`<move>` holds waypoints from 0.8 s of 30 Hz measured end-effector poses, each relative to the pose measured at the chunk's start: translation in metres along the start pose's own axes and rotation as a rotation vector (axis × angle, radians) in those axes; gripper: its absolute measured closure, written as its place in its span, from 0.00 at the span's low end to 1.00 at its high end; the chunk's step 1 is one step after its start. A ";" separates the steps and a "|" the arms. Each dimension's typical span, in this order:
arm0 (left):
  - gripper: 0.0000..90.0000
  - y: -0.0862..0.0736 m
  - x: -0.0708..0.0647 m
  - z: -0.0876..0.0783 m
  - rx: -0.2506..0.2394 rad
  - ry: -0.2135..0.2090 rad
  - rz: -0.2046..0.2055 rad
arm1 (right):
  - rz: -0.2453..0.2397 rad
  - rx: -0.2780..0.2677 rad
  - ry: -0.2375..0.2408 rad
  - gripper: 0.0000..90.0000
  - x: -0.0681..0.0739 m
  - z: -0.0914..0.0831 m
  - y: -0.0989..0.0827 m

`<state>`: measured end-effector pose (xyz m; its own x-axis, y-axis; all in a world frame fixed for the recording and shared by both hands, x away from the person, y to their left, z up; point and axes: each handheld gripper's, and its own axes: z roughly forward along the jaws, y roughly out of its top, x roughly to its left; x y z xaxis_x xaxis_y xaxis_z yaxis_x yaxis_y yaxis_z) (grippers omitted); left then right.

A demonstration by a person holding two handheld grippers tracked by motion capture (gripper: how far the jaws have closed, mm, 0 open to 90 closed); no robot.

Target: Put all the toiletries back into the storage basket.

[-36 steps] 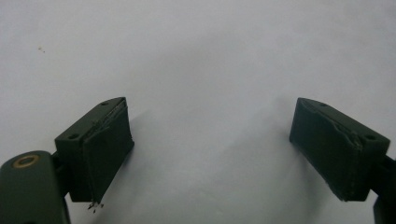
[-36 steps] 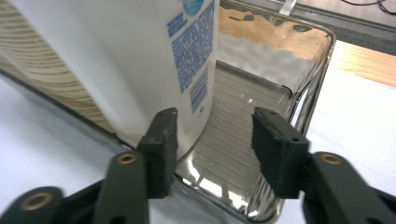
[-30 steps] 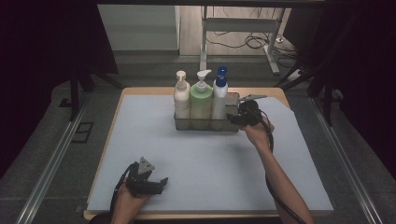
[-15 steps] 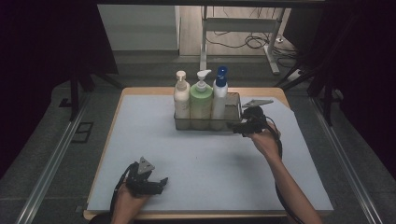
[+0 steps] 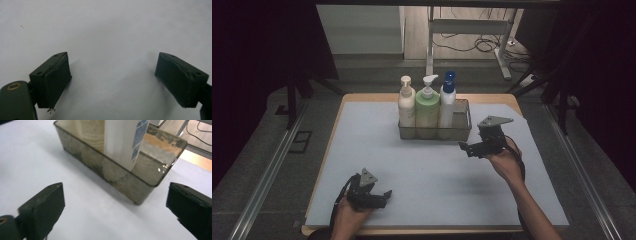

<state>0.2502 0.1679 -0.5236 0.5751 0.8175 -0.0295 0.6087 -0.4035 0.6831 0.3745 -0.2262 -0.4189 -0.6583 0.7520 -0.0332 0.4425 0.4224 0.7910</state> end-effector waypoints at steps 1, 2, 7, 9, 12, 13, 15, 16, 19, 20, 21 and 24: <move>0.14 0.000 0.000 0.000 0.000 0.000 0.000 | -0.005 0.002 0.000 0.00 0.001 -0.003 -0.001; 0.14 0.000 0.000 0.000 0.002 0.000 0.003 | -0.008 0.003 0.003 0.00 0.002 -0.005 -0.003; 0.14 0.000 0.000 0.000 0.002 0.001 0.004 | -0.020 0.012 0.008 0.00 0.008 -0.018 -0.010; 0.14 0.000 0.000 0.000 0.002 0.001 0.003 | -0.025 0.019 0.008 0.00 0.010 -0.023 -0.014; 0.14 0.000 0.000 0.000 0.002 0.001 0.002 | -0.033 0.027 0.009 0.00 0.013 -0.029 -0.023; 0.14 0.000 0.000 0.000 0.002 0.000 0.001 | -0.034 0.027 0.009 0.00 0.014 -0.030 -0.025; 0.14 0.000 0.000 0.000 0.002 0.000 0.001 | -0.032 0.035 0.008 0.00 0.015 -0.033 -0.032; 0.14 0.000 0.000 0.000 0.002 0.001 0.002 | -0.024 0.032 0.013 0.00 0.015 -0.035 -0.036; 0.14 0.000 0.000 0.000 0.001 0.001 0.004 | -0.011 0.038 0.013 0.00 0.016 -0.038 -0.048; 0.14 0.000 0.000 0.000 0.001 0.001 0.004 | -0.010 0.039 0.011 0.00 0.016 -0.039 -0.052; 0.14 0.000 0.000 0.000 0.001 0.001 0.004 | -0.009 0.043 0.011 0.00 0.017 -0.039 -0.055; 0.14 0.000 0.000 0.000 0.001 0.001 0.000 | -0.007 0.049 0.000 0.01 0.018 -0.039 -0.069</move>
<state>0.2501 0.1680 -0.5236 0.5748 0.8178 -0.0288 0.6091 -0.4041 0.6825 0.3085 -0.2615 -0.4500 -0.6612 0.7492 -0.0383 0.4674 0.4514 0.7602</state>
